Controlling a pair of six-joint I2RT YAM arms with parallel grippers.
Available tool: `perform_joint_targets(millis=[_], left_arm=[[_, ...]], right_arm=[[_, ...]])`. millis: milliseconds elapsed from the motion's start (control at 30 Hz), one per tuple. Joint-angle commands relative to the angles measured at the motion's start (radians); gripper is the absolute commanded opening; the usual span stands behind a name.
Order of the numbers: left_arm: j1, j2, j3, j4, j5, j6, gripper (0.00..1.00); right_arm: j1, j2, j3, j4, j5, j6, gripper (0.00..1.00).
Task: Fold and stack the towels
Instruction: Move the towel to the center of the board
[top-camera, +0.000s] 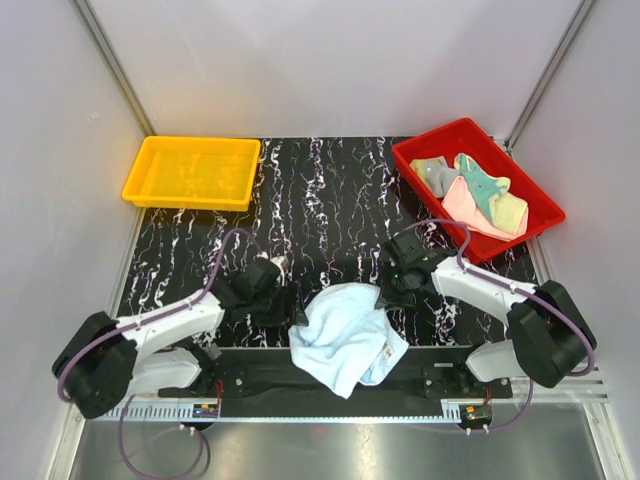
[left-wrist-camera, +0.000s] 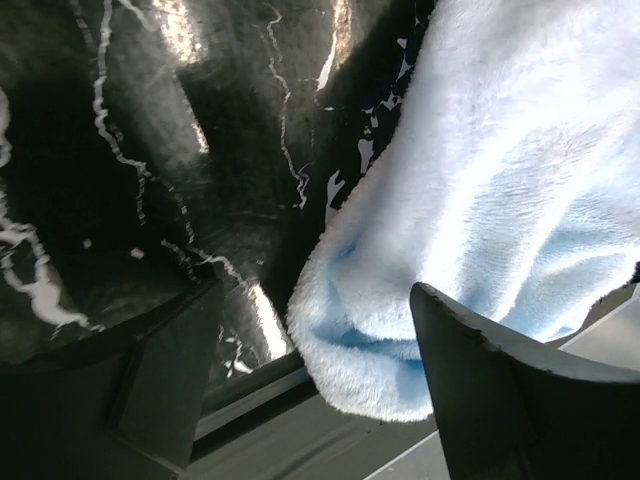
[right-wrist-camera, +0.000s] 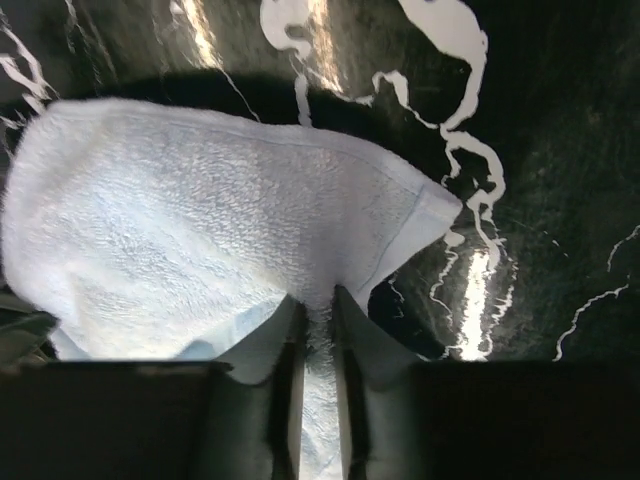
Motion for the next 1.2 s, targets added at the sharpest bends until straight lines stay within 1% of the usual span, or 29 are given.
perform_joint_targets(millis=[0,33,67,100,133,200,233,267,300,333,367,400,467,500,533,600,633,733,767,800,833,867,900,967,1000,1033,1100,1167], left_arm=[[-0.024,0.043,-0.005,0.151,-0.017,-0.039,0.76],[-0.024,0.067,0.002,0.163,-0.014,-0.039,0.66],[-0.027,0.078,0.011,0.171,-0.011,-0.037,0.57],[-0.026,0.089,0.040,0.165,-0.018,-0.036,0.46],[-0.027,0.100,0.063,0.143,-0.037,-0.029,0.23],[-0.026,0.089,0.132,0.065,-0.105,-0.011,0.05],[-0.026,0.074,0.162,0.035,-0.139,0.000,0.00],[-0.024,0.069,0.192,-0.036,-0.174,0.021,0.00],[-0.026,0.071,0.255,-0.071,-0.240,0.032,0.00],[-0.023,0.081,0.286,-0.108,-0.274,0.040,0.00],[-0.021,0.090,0.313,-0.174,-0.308,0.044,0.00],[-0.022,0.098,0.356,-0.194,-0.357,0.044,0.00],[-0.015,0.118,0.378,-0.222,-0.382,0.041,0.00],[-0.013,0.124,0.392,-0.220,-0.389,0.040,0.00],[-0.009,0.135,0.395,-0.222,-0.393,0.035,0.00],[0.004,0.146,0.401,-0.214,-0.394,0.021,0.00],[0.010,0.153,0.398,-0.210,-0.393,0.015,0.00],[0.048,0.149,0.368,-0.173,-0.350,-0.012,0.00],[0.063,0.146,0.357,-0.151,-0.327,-0.022,0.00],[0.066,0.144,0.345,-0.144,-0.322,-0.025,0.00],[0.066,0.147,0.343,-0.145,-0.322,-0.025,0.00],[0.070,0.149,0.341,-0.145,-0.322,-0.022,0.00],[0.068,0.149,0.338,-0.147,-0.320,-0.022,0.00],[0.071,0.149,0.332,-0.144,-0.316,-0.017,0.00],[0.070,0.147,0.322,-0.141,-0.313,-0.016,0.00],[0.071,0.146,0.318,-0.139,-0.311,-0.014,0.00],[0.070,0.143,0.309,-0.131,-0.307,-0.011,0.00],[0.071,0.138,0.305,-0.130,-0.304,-0.009,0.00]], right_arm=[[0.009,0.007,0.083,0.073,0.066,-0.022,0.17],[0.009,0.011,0.108,0.073,0.070,-0.036,0.12],[0.009,0.017,0.137,0.067,0.081,-0.055,0.05],[0.009,0.038,0.204,0.059,0.084,-0.096,0.03],[0.008,0.053,0.241,0.045,0.086,-0.116,0.02],[0.008,0.108,0.341,0.042,0.095,-0.179,0.02],[0.008,0.131,0.375,0.035,0.104,-0.194,0.03],[0.008,0.161,0.412,0.019,0.125,-0.211,0.04],[0.008,0.223,0.488,0.005,0.138,-0.248,0.09],[0.006,0.256,0.525,-0.024,0.139,-0.265,0.13],[0.006,0.286,0.562,-0.033,0.183,-0.285,0.17],[0.005,0.344,0.631,-0.045,0.202,-0.317,0.29],[0.003,0.395,0.702,-0.108,0.265,-0.346,0.41],[0.005,0.429,0.764,-0.140,0.285,-0.362,0.45],[0.003,0.435,0.782,-0.194,0.294,-0.363,0.51],[0.005,0.396,0.757,-0.208,0.294,-0.353,0.54],[0.006,0.370,0.734,-0.211,0.294,-0.340,0.57],[0.011,0.261,0.601,-0.188,0.270,-0.267,0.59],[0.014,0.203,0.561,-0.173,0.236,-0.241,0.59],[0.034,0.173,0.476,-0.159,0.215,-0.197,0.58],[0.047,0.146,0.437,-0.128,0.198,-0.175,0.58],[0.067,0.126,0.400,-0.121,0.187,-0.150,0.56],[0.098,0.080,0.330,-0.113,0.185,-0.097,0.56],[0.118,0.037,0.254,-0.062,0.158,-0.045,0.53],[0.120,-0.007,0.175,-0.035,0.147,0.010,0.51],[0.126,-0.026,0.139,0.020,0.147,0.035,0.50],[0.133,-0.066,0.055,0.073,0.100,0.092,0.48],[0.140,-0.077,0.024,0.123,0.087,0.114,0.47]])
